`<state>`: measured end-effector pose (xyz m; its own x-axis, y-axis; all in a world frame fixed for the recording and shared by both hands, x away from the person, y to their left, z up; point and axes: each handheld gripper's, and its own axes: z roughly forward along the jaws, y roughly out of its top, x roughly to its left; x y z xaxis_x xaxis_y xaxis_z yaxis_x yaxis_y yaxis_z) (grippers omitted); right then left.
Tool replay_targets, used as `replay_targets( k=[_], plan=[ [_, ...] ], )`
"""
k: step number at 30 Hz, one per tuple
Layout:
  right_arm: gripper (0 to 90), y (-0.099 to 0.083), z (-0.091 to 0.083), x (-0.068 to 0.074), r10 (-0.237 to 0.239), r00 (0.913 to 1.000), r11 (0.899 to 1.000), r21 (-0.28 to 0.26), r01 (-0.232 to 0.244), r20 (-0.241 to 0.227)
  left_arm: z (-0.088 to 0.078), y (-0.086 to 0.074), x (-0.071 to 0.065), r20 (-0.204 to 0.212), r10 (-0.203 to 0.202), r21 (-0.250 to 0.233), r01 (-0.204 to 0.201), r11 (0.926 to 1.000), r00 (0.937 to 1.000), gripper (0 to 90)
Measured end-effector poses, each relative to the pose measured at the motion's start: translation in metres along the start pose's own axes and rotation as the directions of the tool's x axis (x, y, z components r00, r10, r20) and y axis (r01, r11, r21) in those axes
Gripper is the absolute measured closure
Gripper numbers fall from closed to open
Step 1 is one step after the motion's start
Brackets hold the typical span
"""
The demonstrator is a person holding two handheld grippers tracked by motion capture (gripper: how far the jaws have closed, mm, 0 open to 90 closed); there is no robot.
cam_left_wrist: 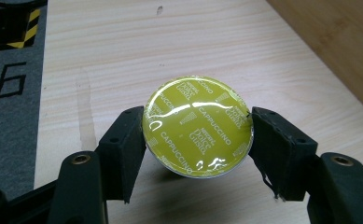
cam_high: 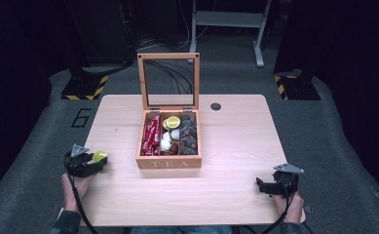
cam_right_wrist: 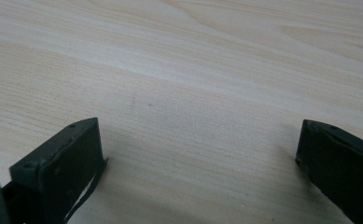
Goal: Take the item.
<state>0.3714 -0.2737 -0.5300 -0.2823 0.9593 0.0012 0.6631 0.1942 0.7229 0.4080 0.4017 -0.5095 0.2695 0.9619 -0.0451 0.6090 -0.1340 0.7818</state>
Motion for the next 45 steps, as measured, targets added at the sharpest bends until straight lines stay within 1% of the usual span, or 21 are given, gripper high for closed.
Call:
replay_targets(
  k=[2, 4, 7, 9, 10, 11, 12, 13, 14, 15, 16, 19, 24, 26, 28, 31, 32, 39, 40, 42, 45],
  plan=[
    [0.0, 0.000, 0.000, 0.000, 0.000, 1.0000, 1.000, 0.000, 0.000, 0.000, 0.001, -0.001, 0.001, 0.000, -0.004, 0.006, 0.004, 1.0000, 1.0000, 36.9],
    [0.0, 0.000, 0.000, 0.000, 0.000, 1.0000, 1.000, 0.000, 0.000, 0.000, 0.002, -0.003, 0.003, 0.004, -0.018, -0.009, 0.018, 0.9998, 0.9998, 36.9],
    [0.0, 0.000, 0.000, 0.000, 0.001, 1.0000, 1.000, 0.000, -0.001, 0.000, 0.003, -0.003, 0.004, 0.007, -0.010, -0.008, 0.010, 0.9999, 0.9999, 36.8],
    [0.0, 0.000, 0.000, 0.000, 0.000, 1.0000, 1.000, 0.000, 0.000, 0.001, 0.004, -0.003, 0.006, 0.010, -0.015, -0.015, 0.015, 0.9998, 0.9998, 36.7],
    [0.0, 0.000, 0.000, 0.000, 0.000, 1.0000, 1.000, -0.001, 0.000, 0.001, 0.004, -0.003, 0.007, 0.013, -0.029, -0.010, 0.029, 0.9995, 0.9995, 34.2],
    [0.0, 0.000, 0.000, 0.000, 0.001, 1.0000, 1.000, 0.000, -0.001, 0.001, 0.004, -0.003, 0.007, 0.013, -0.029, -0.010, 0.029, 0.9995, 0.9995, 31.0],
    [0.0, 0.000, 0.000, 0.000, 0.000, 1.0000, 1.000, 0.000, 0.000, 0.001, 0.003, -0.004, 0.008, 0.017, -0.044, -0.015, 0.044, 0.9989, 0.9989, 27.4],
    [0.0, 0.000, 0.000, 0.000, 0.000, 1.0000, 1.000, 0.000, 0.000, 0.001, 0.003, -0.004, 0.008, 0.017, -0.044, -0.015, 0.044, 0.9989, 0.9989, 23.1],
    [0.0, 0.000, 0.000, 0.000, 0.001, 1.0000, 1.000, 0.000, -0.001, 0.001, 0.002, -0.004, 0.009, 0.025, -0.055, -0.018, 0.055, 0.9983, 0.9982, 23.1],
    [0.0, 0.000, 0.000, 0.000, 0.001, 1.0000, 1.000, 0.001, -0.001, -0.001, -0.001, -0.004, 0.009, 0.030, -0.056, -0.027, 0.057, 0.9980, 0.9980, 17.8],
    [0.0, 0.000, 0.000, 0.000, 0.001, 1.0000, 1.000, 0.000, -0.001, 0.000, -0.003, -0.004, 0.009, 0.036, -0.059, -0.027, 0.060, 0.9978, 0.9976, 15.0],
    [0.0, 0.000, 0.000, 0.000, 0.001, 1.0000, 1.000, 0.001, -0.001, 0.000, -0.007, -0.004, 0.008, 0.042, -0.055, -0.024, 0.056, 0.9981, 0.9976, 14.5],
    [0.0, 0.000, 0.000, 0.000, 0.001, 1.0000, 1.000, 0.000, -0.001, 0.000, -0.018, -0.009, 0.004, 0.034, -0.047, -0.030, 0.048, 0.9984, 0.9983, 12.1],
    [0.0, 0.000, 0.000, 0.000, 0.001, 1.0000, 1.000, 0.000, -0.001, 0.000, -0.025, -0.015, 0.001, 0.027, -0.053, -0.032, 0.054, 0.9980, 0.9982, 11.0],
    [0.0, 0.000, 0.000, 0.000, 0.000, 1.0000, 1.000, 0.000, 0.000, 0.001, -0.030, -0.020, -0.001, 0.028, -0.054, -0.018, 0.055, 0.9983, 0.9981, 9.8],
    [0.0, 0.000, 0.000, 0.000, 0.000, 1.0000, 1.000, 0.000, 0.000, 0.001, -0.035, -0.028, -0.005, 0.008, -0.046, -0.010, 0.046, 0.9989, 0.9989, 8.3],
    [0.0, 0.000, 0.000, 0.000, -0.001, 1.0000, 1.000, -0.001, 0.001, 0.001, -0.037, -0.031, -0.006, 0.008, -0.039, 0.007, 0.039, 0.9992, 0.9992, 7.9],
    [0.0, 0.000, 0.000, 0.000, -0.009, 1.0000, 1.000, 0.002, 0.009, 0.002, -0.042, -0.047, -0.014, -0.020, -0.030, 0.030, 0.031, 0.9991, 0.9994, 5.1],
    [0.0, 0.000, 0.000, 0.000, -0.007, 1.0000, 1.000, 0.001, 0.007, 0.003, -0.043, -0.048, -0.015, -0.025, -0.018, 0.040, 0.019, 0.9990, 0.9995, 4.6],
    [0.0, 0.000, -0.001, 0.000, -0.010, 0.9999, 1.000, 0.003, 0.010, 0.003, -0.042, -0.052, -0.016, -0.036, -0.013, 0.038, 0.014, 0.9992, 0.9993, 4.2],
    [0.0, 0.000, -0.001, 0.001, -0.007, 1.0000, 1.000, 0.004, 0.007, 0.005, -0.042, -0.055, -0.016, -0.043, -0.015, 0.048, 0.017, 0.9987, 0.9990, 3.7]
  ],
)
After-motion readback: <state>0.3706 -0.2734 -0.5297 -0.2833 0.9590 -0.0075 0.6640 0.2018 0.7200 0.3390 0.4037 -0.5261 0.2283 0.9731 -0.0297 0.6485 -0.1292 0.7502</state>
